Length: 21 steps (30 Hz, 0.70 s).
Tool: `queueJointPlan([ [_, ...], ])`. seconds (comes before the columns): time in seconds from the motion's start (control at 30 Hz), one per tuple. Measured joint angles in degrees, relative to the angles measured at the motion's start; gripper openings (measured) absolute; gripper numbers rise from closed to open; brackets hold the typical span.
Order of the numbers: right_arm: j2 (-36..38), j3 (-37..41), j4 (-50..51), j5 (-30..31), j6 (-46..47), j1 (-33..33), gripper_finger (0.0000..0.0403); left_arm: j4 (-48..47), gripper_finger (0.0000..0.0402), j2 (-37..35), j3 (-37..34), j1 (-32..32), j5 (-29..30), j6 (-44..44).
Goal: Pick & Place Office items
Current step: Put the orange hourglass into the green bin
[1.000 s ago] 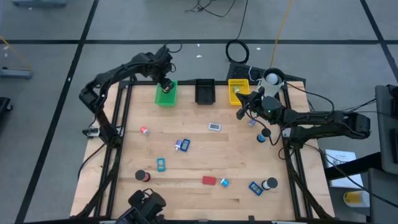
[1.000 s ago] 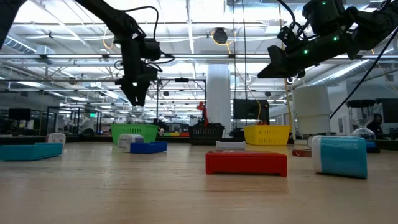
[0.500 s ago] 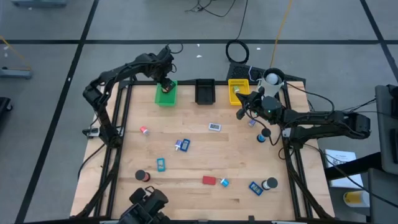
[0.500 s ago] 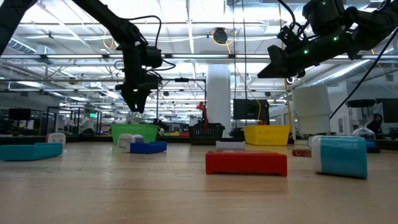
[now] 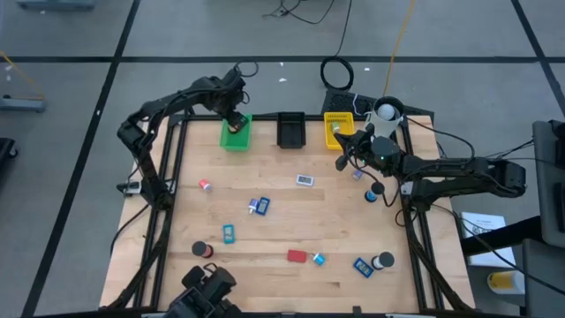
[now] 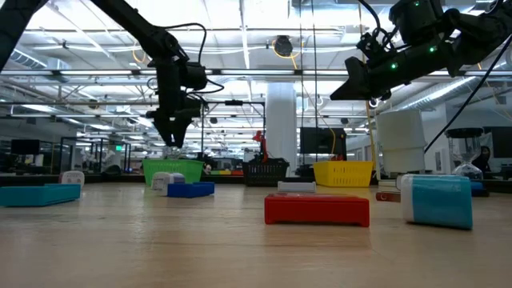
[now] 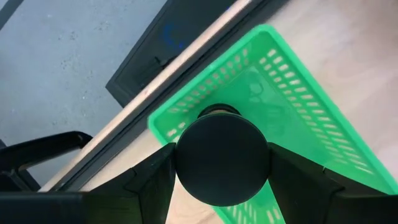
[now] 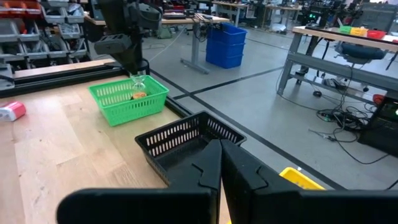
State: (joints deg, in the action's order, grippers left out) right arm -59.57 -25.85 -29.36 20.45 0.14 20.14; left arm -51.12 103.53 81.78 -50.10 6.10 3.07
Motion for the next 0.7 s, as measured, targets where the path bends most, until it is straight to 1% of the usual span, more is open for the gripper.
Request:
queueJointPlan([
  [0.13,0.00,0.00,0.00,0.02,0.00,0.02,0.0001,1.52,0.0239,0.00,-0.94,-0.20,0.09,0.17],
  [0.7,0.00,0.00,-0.02,0.03,0.00,0.02,0.0001,1.43,0.0239,0.00,-1.23,-0.08,-0.20,0.72],
])
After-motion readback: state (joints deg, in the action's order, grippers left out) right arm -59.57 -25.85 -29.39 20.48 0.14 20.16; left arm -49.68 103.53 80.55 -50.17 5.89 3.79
